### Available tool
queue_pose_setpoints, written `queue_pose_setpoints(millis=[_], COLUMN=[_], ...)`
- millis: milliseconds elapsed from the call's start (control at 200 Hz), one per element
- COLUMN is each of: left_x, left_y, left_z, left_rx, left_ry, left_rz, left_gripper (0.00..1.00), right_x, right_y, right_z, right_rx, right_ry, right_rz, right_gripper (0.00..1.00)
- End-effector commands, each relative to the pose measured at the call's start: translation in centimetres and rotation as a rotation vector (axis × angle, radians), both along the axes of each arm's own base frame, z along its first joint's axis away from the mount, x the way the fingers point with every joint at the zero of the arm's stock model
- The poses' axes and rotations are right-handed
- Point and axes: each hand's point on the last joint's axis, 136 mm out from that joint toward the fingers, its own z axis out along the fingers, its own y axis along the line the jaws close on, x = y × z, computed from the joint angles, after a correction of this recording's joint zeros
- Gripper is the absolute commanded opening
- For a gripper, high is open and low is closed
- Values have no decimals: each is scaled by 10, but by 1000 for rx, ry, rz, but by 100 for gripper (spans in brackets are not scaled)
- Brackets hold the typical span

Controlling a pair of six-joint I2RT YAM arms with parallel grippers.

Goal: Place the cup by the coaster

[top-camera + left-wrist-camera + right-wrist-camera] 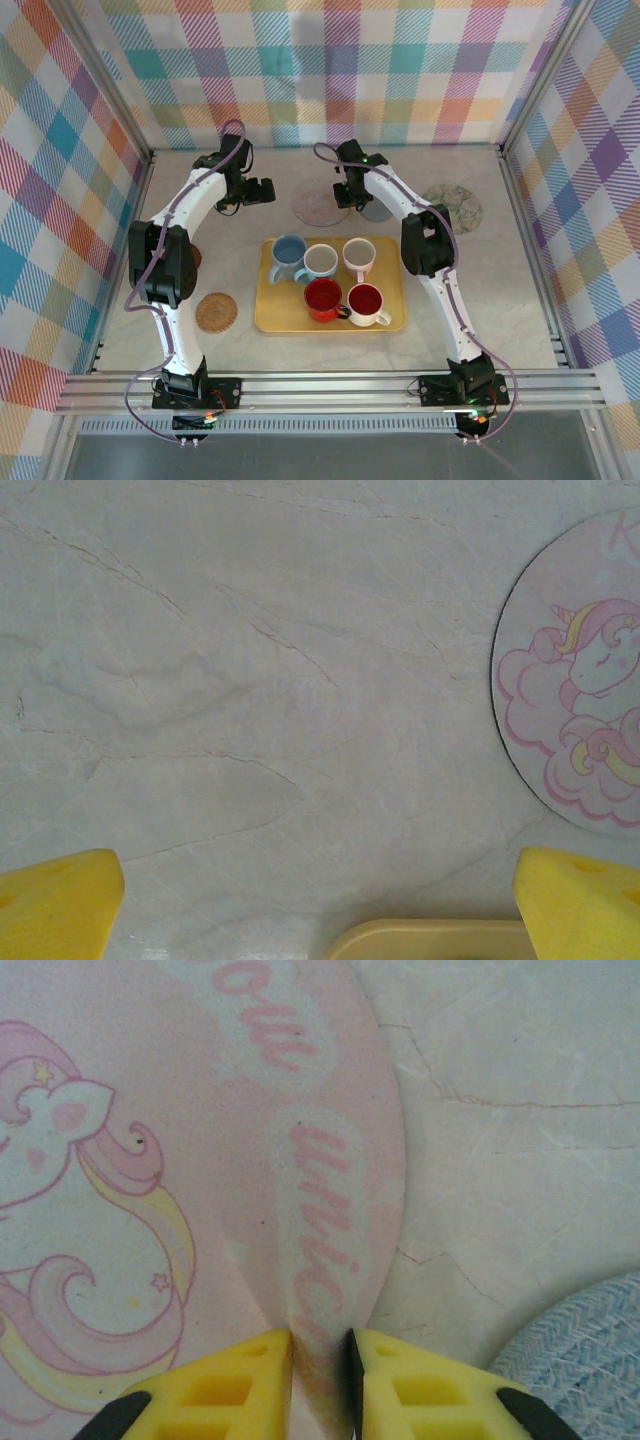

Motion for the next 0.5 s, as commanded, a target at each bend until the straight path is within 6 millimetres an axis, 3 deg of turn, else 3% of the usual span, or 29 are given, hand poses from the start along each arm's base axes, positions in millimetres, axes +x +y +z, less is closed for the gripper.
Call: queue_pose_setpoints(millis=[0, 150, 495], left_x=[0, 1, 4], left_y=[-6, -7, -13], left_z=[5, 7, 18], left_rx=[12, 9, 4], left_ry=[0, -7, -29], left_rz=[-18, -19, -31], left_gripper=[100, 100, 100], right_x=[-1, -2, 0], right_y=[1, 5, 4], right_z=[-2, 8, 43], right_rx=[9, 33, 47], right_ry=[20, 13, -43], right_rz=[-2, 10, 26], right_gripper=[27, 36, 71])
